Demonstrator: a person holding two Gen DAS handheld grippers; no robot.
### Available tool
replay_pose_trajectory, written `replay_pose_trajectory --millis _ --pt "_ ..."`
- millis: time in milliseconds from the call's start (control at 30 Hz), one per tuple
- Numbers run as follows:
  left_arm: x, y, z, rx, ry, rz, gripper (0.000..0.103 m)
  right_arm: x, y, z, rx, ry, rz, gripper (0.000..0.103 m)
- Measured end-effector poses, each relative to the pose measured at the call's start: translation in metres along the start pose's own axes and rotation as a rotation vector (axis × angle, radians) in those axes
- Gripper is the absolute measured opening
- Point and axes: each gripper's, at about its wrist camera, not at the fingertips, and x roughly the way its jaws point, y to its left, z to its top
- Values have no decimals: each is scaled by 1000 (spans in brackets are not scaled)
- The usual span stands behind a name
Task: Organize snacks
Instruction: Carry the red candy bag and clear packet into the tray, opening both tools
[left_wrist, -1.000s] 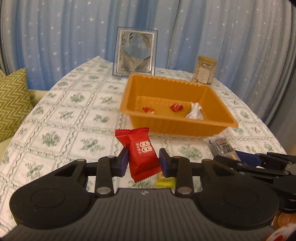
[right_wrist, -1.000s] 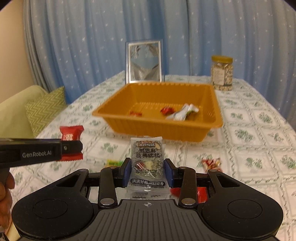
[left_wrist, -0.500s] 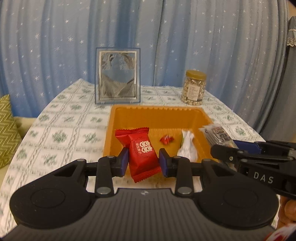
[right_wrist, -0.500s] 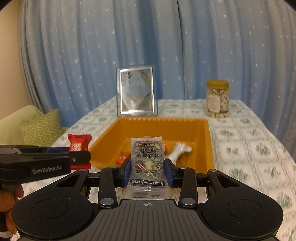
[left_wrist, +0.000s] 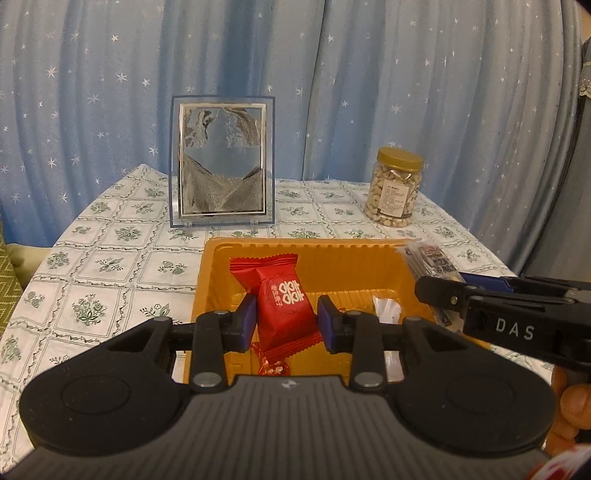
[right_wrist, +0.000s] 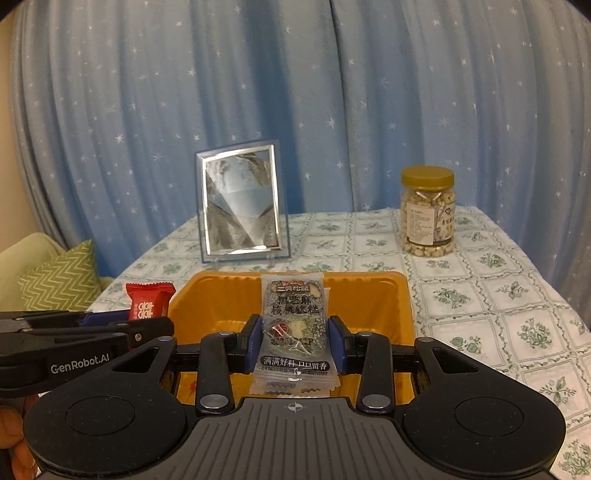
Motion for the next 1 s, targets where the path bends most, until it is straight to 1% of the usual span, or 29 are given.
replay_pose_trajectory --millis 333,367,400,500,767,1000 --pt "25 -3 -4 15 35 -8 33 20 -6 2 12 25 3 38" --pt "28 -4 -5 24 41 -3 41 21 -5 2 9 27 2 38" --pt "29 -4 -6 35 46 5 46 22 -6 1 9 31 2 39" --pt "29 -3 -9 53 49 24 46 23 -7 -1 11 38 0 39" --pt "18 13 -9 31 25 67 46 24 -5 -2 30 45 22 39" --pt "15 21 -9 19 24 76 46 27 -2 -1 50 41 46 39"
